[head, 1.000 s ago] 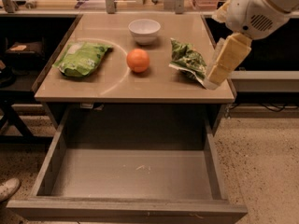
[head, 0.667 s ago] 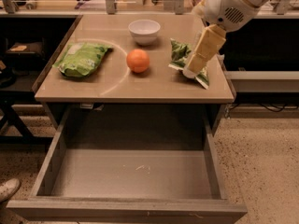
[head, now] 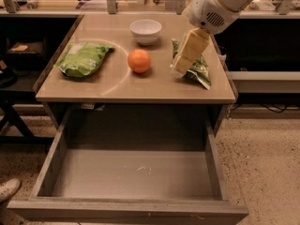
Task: Place orange into top drawer
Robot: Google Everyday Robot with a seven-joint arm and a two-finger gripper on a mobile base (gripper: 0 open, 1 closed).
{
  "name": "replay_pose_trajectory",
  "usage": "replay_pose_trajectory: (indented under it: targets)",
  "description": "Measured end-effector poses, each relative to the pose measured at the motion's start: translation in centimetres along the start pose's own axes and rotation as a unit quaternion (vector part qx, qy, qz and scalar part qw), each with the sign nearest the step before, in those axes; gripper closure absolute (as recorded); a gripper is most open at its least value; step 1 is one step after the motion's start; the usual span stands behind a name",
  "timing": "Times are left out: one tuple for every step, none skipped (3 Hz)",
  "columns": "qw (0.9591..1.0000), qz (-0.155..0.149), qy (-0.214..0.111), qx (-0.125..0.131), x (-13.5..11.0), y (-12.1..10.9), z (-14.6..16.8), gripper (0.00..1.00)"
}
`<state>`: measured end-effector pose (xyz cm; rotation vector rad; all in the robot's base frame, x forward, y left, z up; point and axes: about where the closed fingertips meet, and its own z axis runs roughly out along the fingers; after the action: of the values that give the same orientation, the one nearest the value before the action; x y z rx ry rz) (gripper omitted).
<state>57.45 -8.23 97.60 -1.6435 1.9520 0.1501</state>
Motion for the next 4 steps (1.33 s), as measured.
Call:
replay_pose_trajectory:
  targets:
    - [0.9999, 0.008, 0.013, -0.005, -0.8, -1.8, 3.2, 0.00]
    - [0.9994, 0.007, 0.022, -0.024, -2.1, -3.6, 6.5, 0.00]
    - [0.9994, 0.007, 0.022, -0.024, -2.1, -3.6, 6.5, 0.00]
    - [0.9995, 0.011, -0.005, -0.030, -3.2, -4.9, 8.6, 0.00]
